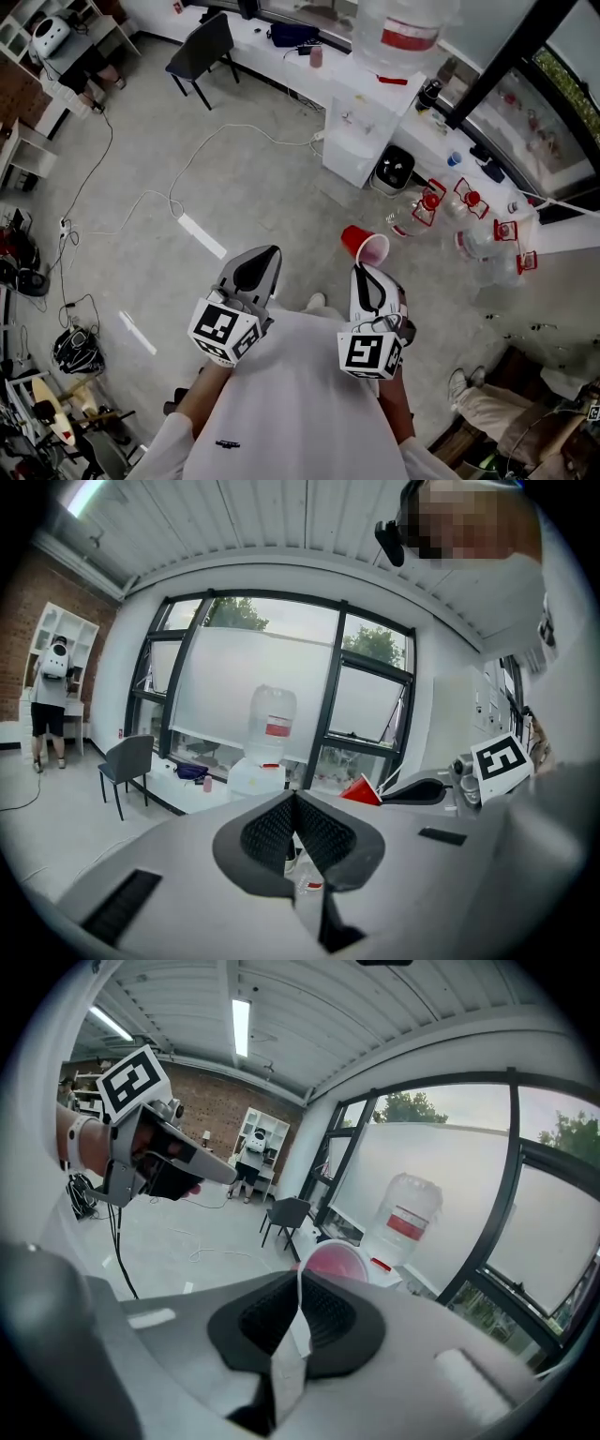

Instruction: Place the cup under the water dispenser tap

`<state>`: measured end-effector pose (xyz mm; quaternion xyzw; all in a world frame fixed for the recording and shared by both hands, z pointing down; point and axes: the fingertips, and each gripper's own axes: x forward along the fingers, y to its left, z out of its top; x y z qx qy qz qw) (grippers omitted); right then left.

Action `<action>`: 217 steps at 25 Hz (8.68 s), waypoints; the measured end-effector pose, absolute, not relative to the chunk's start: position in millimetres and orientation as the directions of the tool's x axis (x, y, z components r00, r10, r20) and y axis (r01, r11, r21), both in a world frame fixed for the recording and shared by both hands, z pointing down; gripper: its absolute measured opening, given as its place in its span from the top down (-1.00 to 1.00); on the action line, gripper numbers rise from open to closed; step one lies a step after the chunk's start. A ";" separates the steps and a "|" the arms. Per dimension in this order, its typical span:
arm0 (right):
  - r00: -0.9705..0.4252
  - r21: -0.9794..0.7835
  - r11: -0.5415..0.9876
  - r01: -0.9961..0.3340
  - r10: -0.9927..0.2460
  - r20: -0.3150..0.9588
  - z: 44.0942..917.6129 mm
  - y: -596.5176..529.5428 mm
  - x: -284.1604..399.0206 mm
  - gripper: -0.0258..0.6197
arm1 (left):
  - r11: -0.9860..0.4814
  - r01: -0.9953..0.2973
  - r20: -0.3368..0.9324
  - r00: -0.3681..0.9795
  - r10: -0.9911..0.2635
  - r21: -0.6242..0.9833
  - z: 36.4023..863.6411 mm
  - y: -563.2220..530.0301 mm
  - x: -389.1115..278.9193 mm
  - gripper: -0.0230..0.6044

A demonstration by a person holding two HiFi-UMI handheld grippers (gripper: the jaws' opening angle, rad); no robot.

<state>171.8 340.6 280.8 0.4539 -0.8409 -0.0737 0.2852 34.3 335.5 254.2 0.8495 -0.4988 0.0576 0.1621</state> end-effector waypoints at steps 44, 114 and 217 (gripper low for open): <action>-0.287 0.370 0.456 -0.810 -0.857 0.427 272.0 28.7 85.9 0.85 | -0.585 -0.724 0.234 0.680 -0.695 0.366 248.0 31.1 -62.8 0.93; -0.379 0.437 0.758 -0.484 -0.631 0.676 535.0 -118.7 65.0 0.85 | -0.659 -0.714 0.435 0.685 -0.585 0.236 449.3 -101.9 -10.2 0.93; -0.124 0.541 0.778 -0.319 -0.600 0.790 762.3 -193.0 128.3 0.67 | -0.618 -0.736 0.513 0.657 -0.552 0.277 536.2 -84.9 4.1 0.93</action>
